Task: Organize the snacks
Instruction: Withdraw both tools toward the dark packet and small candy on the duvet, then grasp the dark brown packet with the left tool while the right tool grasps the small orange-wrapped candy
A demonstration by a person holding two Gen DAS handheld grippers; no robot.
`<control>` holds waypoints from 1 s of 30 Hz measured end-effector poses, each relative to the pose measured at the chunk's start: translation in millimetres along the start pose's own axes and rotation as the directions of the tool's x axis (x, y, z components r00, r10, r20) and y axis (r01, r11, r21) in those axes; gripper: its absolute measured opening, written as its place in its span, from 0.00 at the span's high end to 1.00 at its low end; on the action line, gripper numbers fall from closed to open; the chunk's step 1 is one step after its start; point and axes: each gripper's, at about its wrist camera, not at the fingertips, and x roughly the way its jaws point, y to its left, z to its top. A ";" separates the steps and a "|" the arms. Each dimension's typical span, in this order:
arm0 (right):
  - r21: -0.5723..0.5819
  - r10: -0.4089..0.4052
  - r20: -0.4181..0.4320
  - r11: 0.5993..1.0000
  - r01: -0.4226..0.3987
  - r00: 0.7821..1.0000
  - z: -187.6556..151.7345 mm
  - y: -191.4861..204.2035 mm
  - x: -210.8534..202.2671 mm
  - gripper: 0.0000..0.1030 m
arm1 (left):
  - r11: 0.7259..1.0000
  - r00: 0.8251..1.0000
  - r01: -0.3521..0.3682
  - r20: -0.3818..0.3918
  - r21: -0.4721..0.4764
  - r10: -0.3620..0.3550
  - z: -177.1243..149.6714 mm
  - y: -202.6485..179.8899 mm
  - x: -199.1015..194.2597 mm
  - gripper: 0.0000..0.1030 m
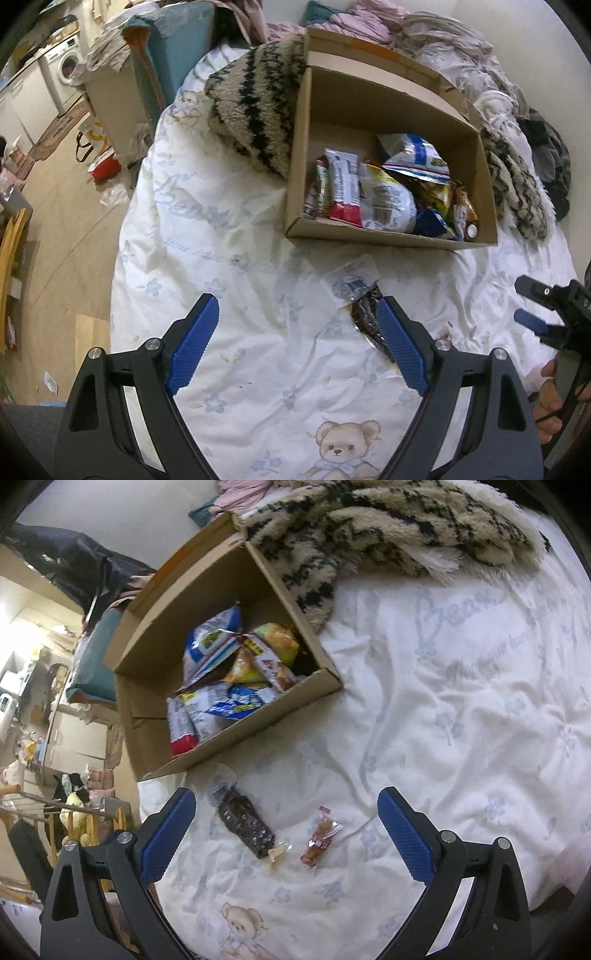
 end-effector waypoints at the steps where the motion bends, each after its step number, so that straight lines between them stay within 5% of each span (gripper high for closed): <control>1: 0.015 -0.002 -0.008 1.000 0.002 1.000 0.2 -2.7 2.4 0.02 | 1.000 1.000 0.001 -0.003 -0.020 -0.001 1.0 3.7 0.5 0.17; 7: 0.026 -0.027 -0.082 0.999 0.029 0.996 -2.7 -2.3 24.7 0.02 | 0.997 0.999 0.009 -0.031 -0.082 -0.012 3.5 14.9 6.0 0.17; 11: -0.050 -0.146 -0.224 0.989 0.139 0.964 -16.7 2.8 63.2 0.03 | 0.995 0.999 0.018 -0.044 -0.103 -0.022 4.7 15.1 9.8 0.17; 14: 0.040 -0.076 -0.355 0.995 0.097 0.932 -29.3 -7.8 89.2 0.36 | 0.995 0.998 0.027 -0.047 -0.095 -0.032 4.6 10.5 11.1 0.17; 15: 0.034 -0.092 -0.375 0.993 0.113 0.923 -32.5 -9.1 95.4 0.39 | 0.995 0.998 0.029 -0.047 -0.091 -0.033 4.6 9.0 11.3 0.17; 16: 0.018 -0.114 -0.373 0.991 0.130 0.921 -34.0 -8.8 97.5 0.41 | 0.996 0.998 0.030 -0.047 -0.084 -0.034 4.7 6.8 11.9 0.17; 20: -0.047 -0.170 -0.355 0.985 0.165 0.919 -34.6 -5.9 95.1 0.81 | 0.998 0.998 0.018 -0.055 -0.062 -0.021 3.3 1.0 15.9 0.17; 30: 0.001 -0.048 -0.147 0.999 0.048 0.988 -12.9 2.5 25.6 0.83 | 0.990 0.986 -0.002 -0.168 -0.142 -0.022 -9.7 -22.8 55.2 0.17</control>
